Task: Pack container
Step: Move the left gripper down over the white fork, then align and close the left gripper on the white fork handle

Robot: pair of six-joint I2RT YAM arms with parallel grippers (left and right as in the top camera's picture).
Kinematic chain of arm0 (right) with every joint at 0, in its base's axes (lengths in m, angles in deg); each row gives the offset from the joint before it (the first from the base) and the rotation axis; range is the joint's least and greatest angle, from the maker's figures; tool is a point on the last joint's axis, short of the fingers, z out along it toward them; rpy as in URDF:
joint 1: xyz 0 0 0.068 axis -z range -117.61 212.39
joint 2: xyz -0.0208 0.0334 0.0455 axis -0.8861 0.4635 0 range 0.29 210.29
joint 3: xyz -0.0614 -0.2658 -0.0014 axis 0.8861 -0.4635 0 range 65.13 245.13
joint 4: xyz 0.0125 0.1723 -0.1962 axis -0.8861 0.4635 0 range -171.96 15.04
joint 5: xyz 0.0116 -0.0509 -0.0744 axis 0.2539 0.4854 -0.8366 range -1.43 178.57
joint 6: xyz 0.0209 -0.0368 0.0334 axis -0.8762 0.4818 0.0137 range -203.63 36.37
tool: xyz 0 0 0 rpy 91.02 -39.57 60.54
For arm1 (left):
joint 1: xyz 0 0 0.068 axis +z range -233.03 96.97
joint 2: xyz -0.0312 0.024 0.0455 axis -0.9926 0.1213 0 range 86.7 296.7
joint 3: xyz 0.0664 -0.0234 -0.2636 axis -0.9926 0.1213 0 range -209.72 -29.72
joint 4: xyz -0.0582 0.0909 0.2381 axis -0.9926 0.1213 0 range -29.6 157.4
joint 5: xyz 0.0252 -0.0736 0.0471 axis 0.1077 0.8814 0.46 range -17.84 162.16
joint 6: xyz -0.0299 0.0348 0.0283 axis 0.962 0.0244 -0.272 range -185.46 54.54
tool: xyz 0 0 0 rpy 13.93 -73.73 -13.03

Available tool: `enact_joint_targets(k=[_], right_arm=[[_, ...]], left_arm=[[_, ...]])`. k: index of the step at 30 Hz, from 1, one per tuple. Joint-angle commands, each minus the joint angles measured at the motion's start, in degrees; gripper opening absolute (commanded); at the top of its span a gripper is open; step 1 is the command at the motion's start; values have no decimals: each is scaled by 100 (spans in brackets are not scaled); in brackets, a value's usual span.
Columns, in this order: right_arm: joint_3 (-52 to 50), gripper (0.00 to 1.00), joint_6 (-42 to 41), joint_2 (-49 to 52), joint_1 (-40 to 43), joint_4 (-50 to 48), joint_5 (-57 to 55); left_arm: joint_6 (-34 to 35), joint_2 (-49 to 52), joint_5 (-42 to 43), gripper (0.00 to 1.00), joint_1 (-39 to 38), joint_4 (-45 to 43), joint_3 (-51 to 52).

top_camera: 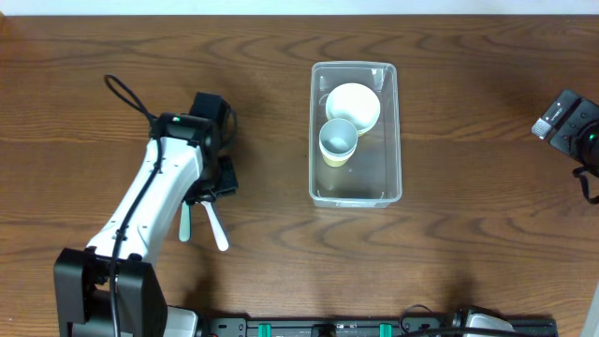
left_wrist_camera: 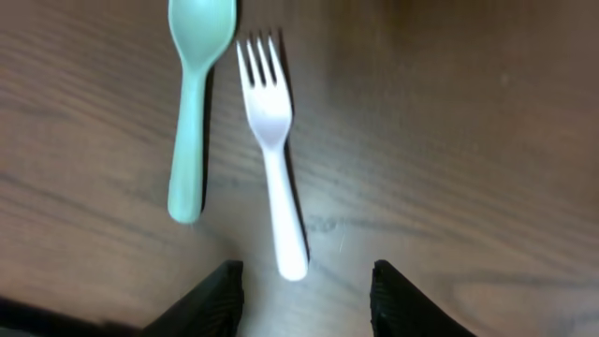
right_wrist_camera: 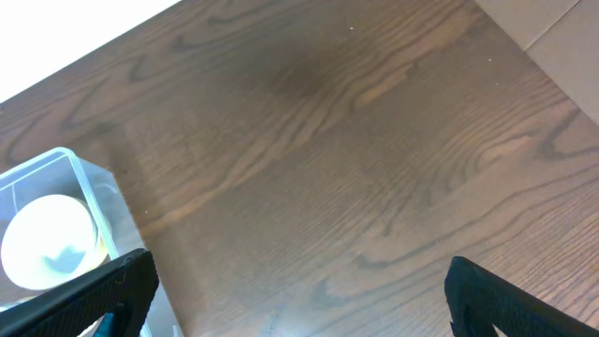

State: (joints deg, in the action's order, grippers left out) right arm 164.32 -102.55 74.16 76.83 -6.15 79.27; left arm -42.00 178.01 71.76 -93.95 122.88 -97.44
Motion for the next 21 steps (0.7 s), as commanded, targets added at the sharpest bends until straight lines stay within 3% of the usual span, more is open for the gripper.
enact_joint_targets(k=[1,11,17,21], right_arm=[[-4,99,-79,-42,44,9,-79],[-4,99,-79,-42,44,9,-76],[-4,99,-79,-42,44,9,-76],[-4,99,-76,-42,46,9,-76]], left_arm=[[-238,44,-63,45,31,-168,365],[55,44,85,46,455,-1460,1742],[-461,44,149,47,509,-1825,1912],[-590,61,149,55,507,-2133,2114]])
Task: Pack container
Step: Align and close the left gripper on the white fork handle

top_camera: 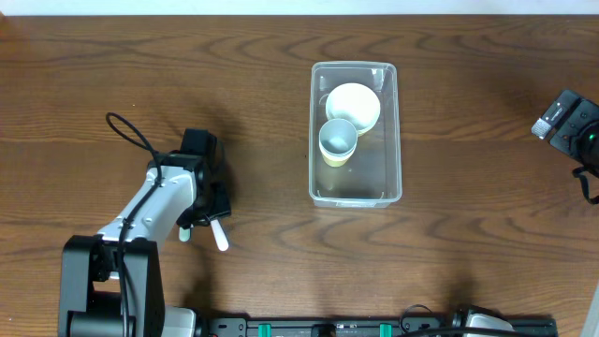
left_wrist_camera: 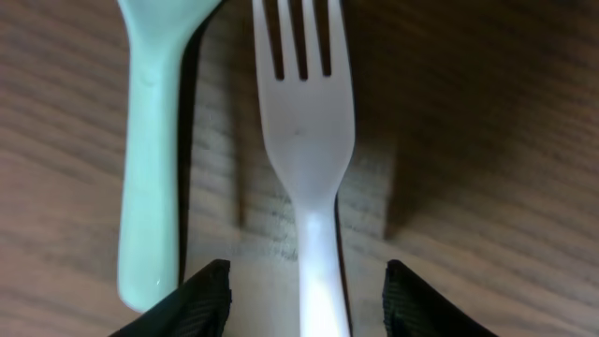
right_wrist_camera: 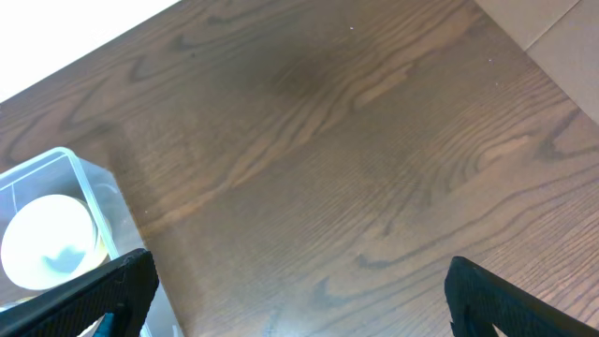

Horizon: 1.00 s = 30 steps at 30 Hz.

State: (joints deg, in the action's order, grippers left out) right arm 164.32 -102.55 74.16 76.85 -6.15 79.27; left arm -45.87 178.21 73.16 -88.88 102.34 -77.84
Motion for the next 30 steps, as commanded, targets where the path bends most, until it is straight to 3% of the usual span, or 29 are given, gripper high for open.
enact_joint_targets(k=[1,5,10,13,24,28,30], right_arm=[[-4,99,-76,-42,44,9,-79],[-4,99,-79,-42,42,9,-76],[-4,99,-79,-42,42,9,-79],[-4,99,-79,-42,42,9,-76],[-4,99,-79,-42,42,9,-76],[-4,99,-79,-42,42,9,-79],[-4,99,-79,-42,42,9,-76]], left_arm=[[-203,61,7,55,0,-157,208],[-201,179,9,54,0,-398,302],[-203,192,9,31,0,-466,284],[-332,162,13,25,-2,-358,162],[-632,-398,638,15,-503,1073,-1530],[-640,-619,483,11,-970,1486,-2205],[-151,-713,-37,14,-1062,1655,-2277]])
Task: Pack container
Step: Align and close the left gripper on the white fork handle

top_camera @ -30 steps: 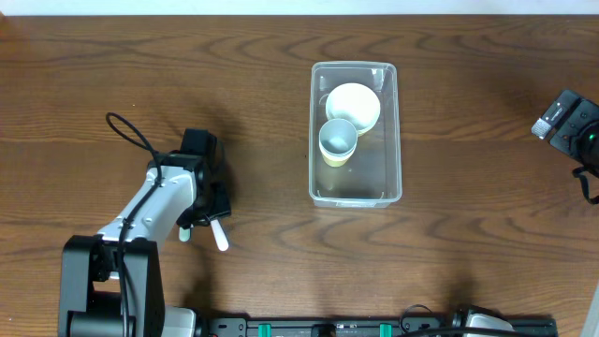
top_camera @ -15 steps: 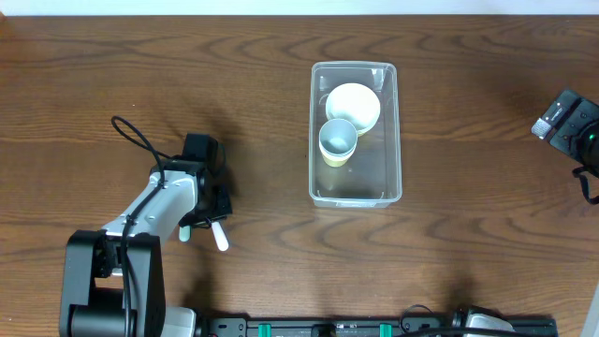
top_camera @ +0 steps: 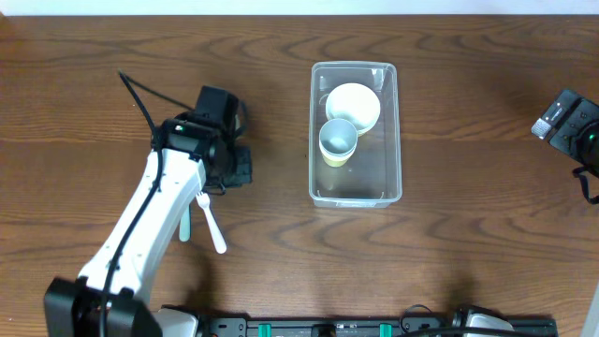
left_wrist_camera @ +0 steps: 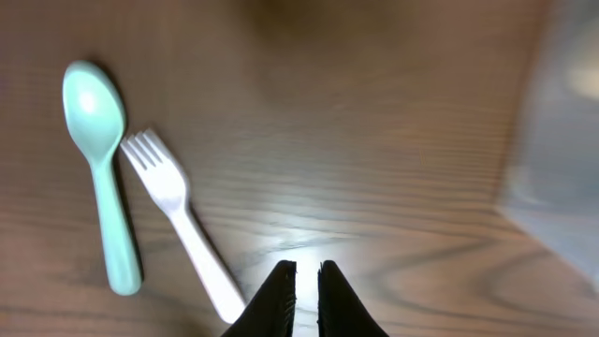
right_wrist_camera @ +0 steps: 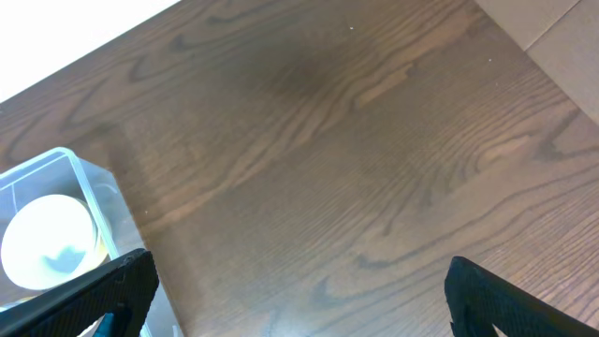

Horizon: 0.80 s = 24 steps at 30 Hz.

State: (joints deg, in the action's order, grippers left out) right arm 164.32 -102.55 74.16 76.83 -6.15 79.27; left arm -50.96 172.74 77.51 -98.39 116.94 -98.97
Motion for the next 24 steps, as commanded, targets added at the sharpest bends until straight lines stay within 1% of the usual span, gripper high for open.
enact_joint_targets(k=[1,3,7,8,9,10,12,17,24], right_arm=[[-4,99,-79,-42,44,9,-76],[-4,99,-79,-42,46,9,-79],[-4,99,-79,-42,44,9,-76],[-4,99,-79,-42,46,9,-79],[-4,99,-79,-42,44,9,-76],[-4,99,-79,-42,44,9,-76],[-4,99,-79,-42,46,9,-76],[-4,99,-76,-42,46,9,-76],[-4,99,-79,-42,44,9,-76]], left_arm=[[599,-173,-691,16,-96,264,-138],[848,-146,-951,17,9,330,-4],[872,-26,-911,38,339,127,474],[848,11,-833,46,442,-17,662],[737,42,-629,53,546,-208,866],[562,70,-374,55,632,-404,1049],[374,146,9,57,787,-752,1405],[376,352,20,60,1143,-1263,2000],[199,518,2,59,1276,-1639,2194]])
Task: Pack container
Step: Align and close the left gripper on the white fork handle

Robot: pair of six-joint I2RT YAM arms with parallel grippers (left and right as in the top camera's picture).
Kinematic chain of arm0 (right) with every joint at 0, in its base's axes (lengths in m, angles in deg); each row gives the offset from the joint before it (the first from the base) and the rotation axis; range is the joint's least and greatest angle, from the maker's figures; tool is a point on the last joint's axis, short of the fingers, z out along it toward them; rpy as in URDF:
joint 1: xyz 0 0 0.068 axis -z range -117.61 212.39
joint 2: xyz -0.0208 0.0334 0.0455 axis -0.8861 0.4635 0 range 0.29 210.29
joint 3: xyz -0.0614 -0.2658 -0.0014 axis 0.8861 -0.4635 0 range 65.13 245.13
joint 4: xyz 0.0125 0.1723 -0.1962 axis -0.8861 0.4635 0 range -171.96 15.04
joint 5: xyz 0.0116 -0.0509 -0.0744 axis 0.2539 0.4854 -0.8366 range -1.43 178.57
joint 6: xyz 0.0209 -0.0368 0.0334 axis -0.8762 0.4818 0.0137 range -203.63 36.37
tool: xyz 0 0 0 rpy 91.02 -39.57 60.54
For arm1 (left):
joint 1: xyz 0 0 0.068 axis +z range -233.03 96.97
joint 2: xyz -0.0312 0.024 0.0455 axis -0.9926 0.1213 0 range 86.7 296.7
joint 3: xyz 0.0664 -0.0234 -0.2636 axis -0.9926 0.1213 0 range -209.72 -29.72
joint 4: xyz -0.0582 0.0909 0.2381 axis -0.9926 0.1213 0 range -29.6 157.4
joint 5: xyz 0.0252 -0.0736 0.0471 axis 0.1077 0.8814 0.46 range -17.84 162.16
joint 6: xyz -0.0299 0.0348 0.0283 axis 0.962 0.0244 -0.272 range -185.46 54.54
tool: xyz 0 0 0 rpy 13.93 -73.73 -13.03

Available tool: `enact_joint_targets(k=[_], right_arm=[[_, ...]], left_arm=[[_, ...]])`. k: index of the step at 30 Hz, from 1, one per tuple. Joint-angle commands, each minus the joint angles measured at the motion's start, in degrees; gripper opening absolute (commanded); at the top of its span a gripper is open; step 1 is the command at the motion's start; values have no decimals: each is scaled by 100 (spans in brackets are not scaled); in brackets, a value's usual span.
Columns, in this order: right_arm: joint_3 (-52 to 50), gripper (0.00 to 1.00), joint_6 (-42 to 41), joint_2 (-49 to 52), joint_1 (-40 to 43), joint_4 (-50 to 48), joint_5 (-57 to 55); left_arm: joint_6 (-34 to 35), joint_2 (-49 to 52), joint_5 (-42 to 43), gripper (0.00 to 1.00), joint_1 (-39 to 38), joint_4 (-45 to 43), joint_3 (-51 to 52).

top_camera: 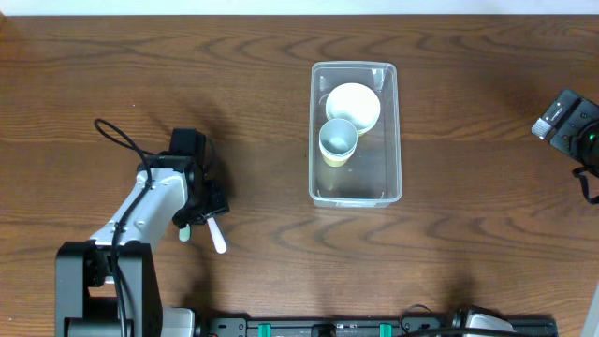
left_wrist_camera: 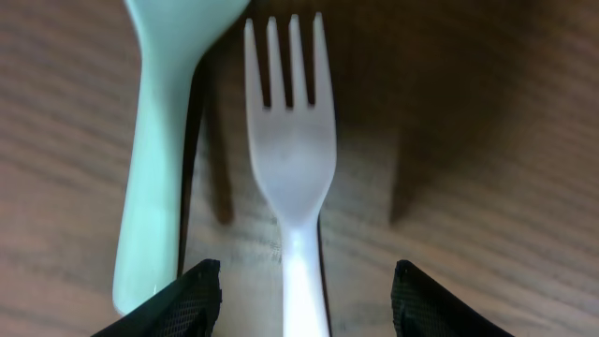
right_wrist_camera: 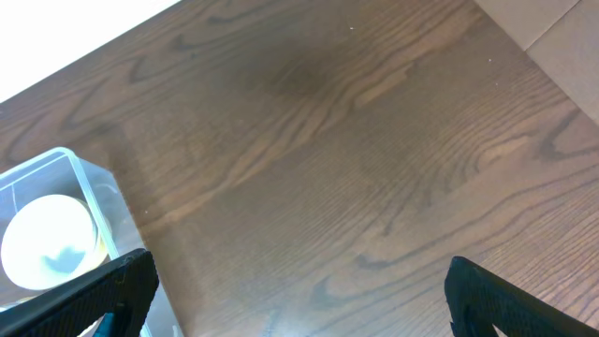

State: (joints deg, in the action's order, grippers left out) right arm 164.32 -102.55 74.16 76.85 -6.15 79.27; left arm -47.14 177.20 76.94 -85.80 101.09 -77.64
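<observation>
A white plastic fork (left_wrist_camera: 290,178) lies on the table with its handle running between the open fingers of my left gripper (left_wrist_camera: 305,304), which sits low over it. A mint green spoon (left_wrist_camera: 154,178) lies right beside the fork on its left. In the overhead view the fork's handle end (top_camera: 218,240) and the spoon's end (top_camera: 185,232) stick out below the left gripper (top_camera: 201,211). The clear plastic container (top_camera: 355,133) stands at the table's middle, holding a cream bowl (top_camera: 353,105) and a grey cup (top_camera: 338,140). My right gripper (right_wrist_camera: 299,309) is open over bare table at the far right.
The right arm (top_camera: 571,126) rests at the table's right edge. A black cable (top_camera: 117,140) loops off the left arm. The container's corner (right_wrist_camera: 56,206) shows at the left of the right wrist view.
My left gripper was shut and raised nearer the container, with fork and spoon to its left. Now it is open and low over the fork, handle between its fingers. The right arm has not moved.
My left gripper hung open above the fork and spoon, then stood lower and close around the fork's handle. After that it was shut, empty, up and away toward the container, the fork still on the table. Now it is open low over the fork again.
</observation>
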Motion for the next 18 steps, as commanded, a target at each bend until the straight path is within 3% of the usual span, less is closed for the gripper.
enact_joint_targets(k=[1,8,15,18], right_arm=[[-4,99,-79,-42,42,9,-76],[-4,99,-79,-42,44,9,-76],[-4,99,-79,-42,42,9,-76],[-4,99,-79,-42,44,9,-76]], left_arm=[[-184,90,57,58,20,-101,83],[-181,490,61,44,17,-374,245],[-181,667,98,21,17,-326,212],[-227,472,197,19,17,-33,20]])
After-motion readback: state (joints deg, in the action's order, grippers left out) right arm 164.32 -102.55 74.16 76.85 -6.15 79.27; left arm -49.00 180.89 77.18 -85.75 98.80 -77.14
